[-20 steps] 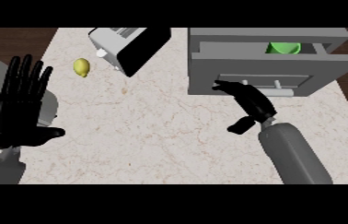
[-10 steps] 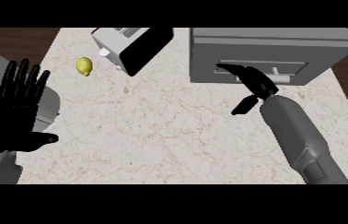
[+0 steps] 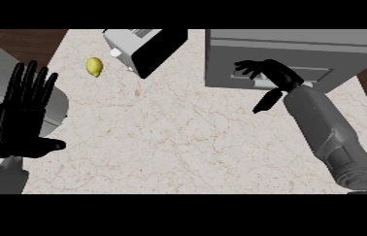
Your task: Pick up the cup, place it into the drawer and close the drawer
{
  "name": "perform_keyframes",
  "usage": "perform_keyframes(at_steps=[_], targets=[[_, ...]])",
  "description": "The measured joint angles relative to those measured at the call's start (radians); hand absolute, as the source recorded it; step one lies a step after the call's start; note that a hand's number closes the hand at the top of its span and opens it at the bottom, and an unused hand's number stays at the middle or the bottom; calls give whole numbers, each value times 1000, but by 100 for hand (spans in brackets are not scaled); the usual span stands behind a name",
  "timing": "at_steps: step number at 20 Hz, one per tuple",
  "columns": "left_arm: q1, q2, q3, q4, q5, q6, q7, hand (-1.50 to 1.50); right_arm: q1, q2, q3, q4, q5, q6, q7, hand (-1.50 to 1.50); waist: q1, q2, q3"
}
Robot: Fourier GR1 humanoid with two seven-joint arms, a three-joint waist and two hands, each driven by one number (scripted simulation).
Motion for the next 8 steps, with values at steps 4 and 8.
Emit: perform_keyframes(at_steps=[4,8], targets=[[-14,-7,-2,7,-9,2,3,-150,-17,-15,-7,46,0,28,-43,-150,9,1,0],[-18,-7,1,17,-17,-7,-1,-150,-28,-17,-27,88,-19,52,-73,-150,13,4,5]])
